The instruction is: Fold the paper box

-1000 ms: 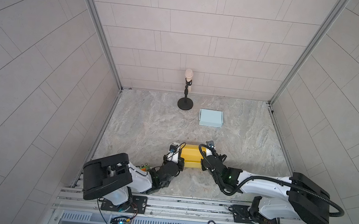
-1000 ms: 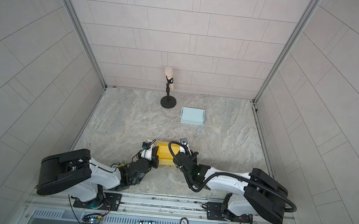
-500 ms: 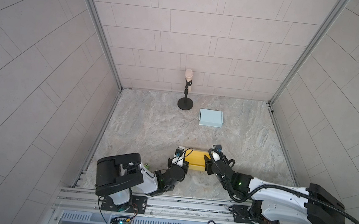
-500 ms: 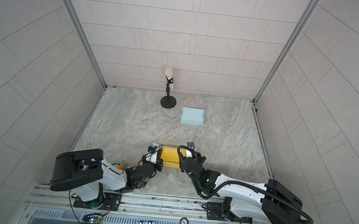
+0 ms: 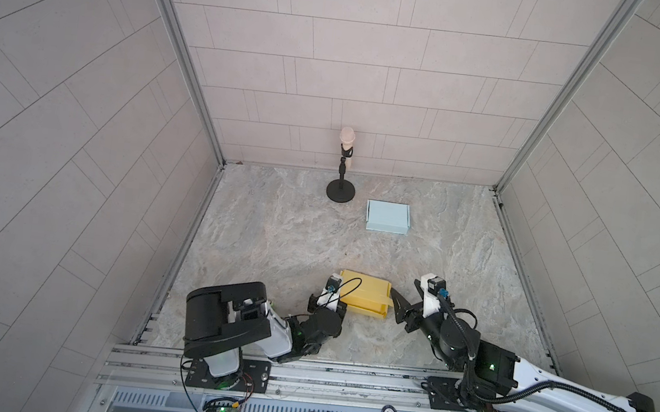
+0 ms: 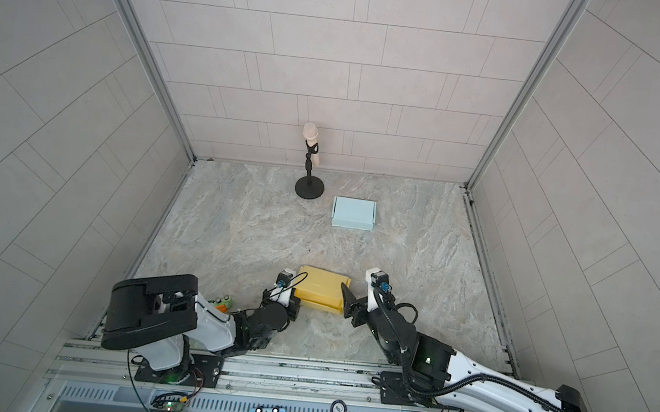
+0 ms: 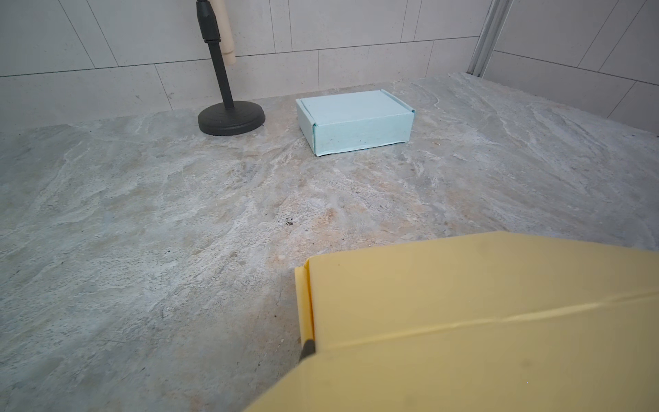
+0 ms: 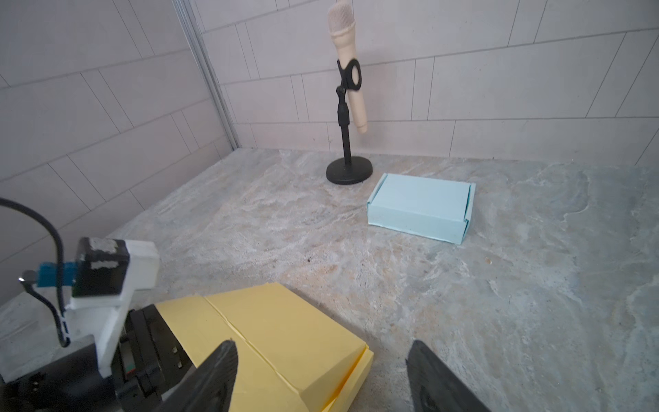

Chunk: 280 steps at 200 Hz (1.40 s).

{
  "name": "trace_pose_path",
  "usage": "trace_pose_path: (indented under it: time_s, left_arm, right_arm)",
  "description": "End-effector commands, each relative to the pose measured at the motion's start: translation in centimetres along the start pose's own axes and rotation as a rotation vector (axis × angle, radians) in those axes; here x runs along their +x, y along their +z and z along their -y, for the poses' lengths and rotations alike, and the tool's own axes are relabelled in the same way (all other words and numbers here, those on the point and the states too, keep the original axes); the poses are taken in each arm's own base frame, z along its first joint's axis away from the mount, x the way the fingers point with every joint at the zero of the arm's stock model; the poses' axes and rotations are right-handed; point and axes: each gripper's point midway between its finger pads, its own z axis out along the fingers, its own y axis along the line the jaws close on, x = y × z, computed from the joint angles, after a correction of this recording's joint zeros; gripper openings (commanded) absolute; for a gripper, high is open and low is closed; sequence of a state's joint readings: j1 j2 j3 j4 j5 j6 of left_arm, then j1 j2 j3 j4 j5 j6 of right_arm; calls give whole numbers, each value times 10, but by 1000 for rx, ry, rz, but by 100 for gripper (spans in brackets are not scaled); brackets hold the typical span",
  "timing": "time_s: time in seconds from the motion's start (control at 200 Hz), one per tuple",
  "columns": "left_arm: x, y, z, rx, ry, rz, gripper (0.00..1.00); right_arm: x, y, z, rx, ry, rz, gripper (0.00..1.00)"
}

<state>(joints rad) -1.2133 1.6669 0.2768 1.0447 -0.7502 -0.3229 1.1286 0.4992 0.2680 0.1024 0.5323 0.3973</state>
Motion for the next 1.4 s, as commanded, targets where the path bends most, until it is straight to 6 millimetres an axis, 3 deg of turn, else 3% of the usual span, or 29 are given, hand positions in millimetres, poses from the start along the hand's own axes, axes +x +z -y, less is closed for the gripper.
trace_pose_path:
  time_s: [0.0,0.215,0.365,0.506,0.691,0.866,1.041,1.201,1.397]
  left_arm:
    - [36,-2,-6,0,138,-122,0]
    - [32,-4,-2,13,143,-116,0]
    - [25,-7,6,60,131,-117,4]
    - [20,-12,10,103,113,-117,9]
    - [18,-20,18,176,110,-143,26]
    - [18,-28,17,214,91,-153,31]
    - [25,-39,13,258,86,-186,44]
    - [35,-52,10,310,88,-235,63]
    - [26,-65,20,391,21,-263,82]
  right_arm:
    - [-8,-2,2,17,-37,6,80]
    - [-7,26,-1,147,-67,-120,78]
    - [21,53,-20,135,-122,-226,76]
    - [42,62,-23,132,-116,-257,75]
    - [64,64,-16,148,-125,-295,74]
    - [83,66,-11,162,-127,-324,73]
    - [99,70,-7,176,-139,-352,73]
    - [104,72,-5,180,-125,-355,73]
    - [108,73,2,190,-111,-366,73]
